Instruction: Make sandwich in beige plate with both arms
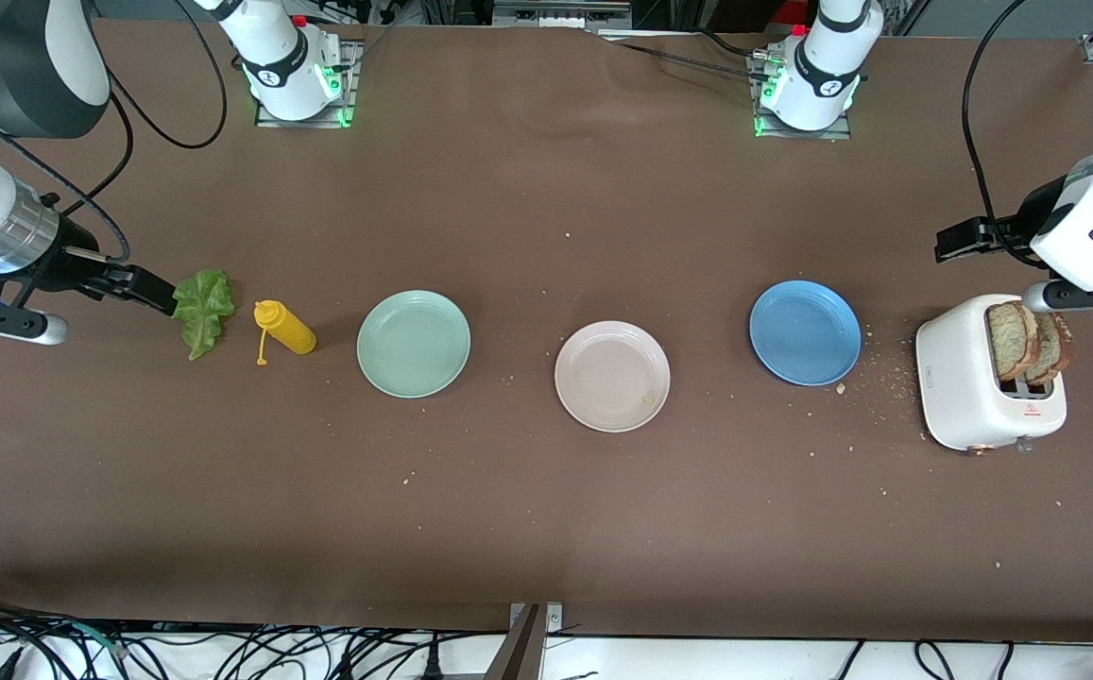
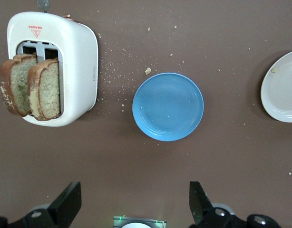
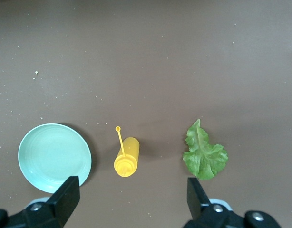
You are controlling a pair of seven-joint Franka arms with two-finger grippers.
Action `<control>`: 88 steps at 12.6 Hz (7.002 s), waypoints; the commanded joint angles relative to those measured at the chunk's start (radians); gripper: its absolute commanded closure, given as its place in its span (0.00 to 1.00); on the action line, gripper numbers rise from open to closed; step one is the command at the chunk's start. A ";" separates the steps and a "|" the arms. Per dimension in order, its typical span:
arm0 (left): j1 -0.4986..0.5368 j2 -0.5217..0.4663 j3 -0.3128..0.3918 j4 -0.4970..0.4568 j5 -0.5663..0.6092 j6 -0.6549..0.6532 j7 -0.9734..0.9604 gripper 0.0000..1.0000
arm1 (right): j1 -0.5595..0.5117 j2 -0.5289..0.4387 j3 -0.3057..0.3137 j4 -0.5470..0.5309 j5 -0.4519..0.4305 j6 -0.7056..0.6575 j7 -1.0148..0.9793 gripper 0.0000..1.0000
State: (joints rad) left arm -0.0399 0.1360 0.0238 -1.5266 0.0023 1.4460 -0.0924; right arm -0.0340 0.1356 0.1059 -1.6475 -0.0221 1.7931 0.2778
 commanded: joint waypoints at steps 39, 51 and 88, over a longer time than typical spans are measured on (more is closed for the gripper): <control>-0.005 0.022 -0.002 0.026 0.025 -0.026 -0.010 0.00 | -0.003 -0.013 0.006 -0.008 -0.005 0.000 0.001 0.00; -0.005 0.024 -0.002 0.028 0.025 -0.026 -0.009 0.00 | -0.003 -0.013 0.008 -0.009 -0.005 -0.003 0.001 0.00; 0.268 0.298 0.002 -0.032 0.027 0.290 0.387 0.00 | -0.003 -0.010 0.011 -0.015 -0.005 0.002 0.000 0.00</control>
State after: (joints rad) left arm 0.2118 0.4169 0.0369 -1.5556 0.0049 1.7094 0.2775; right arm -0.0341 0.1376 0.1120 -1.6491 -0.0221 1.7931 0.2775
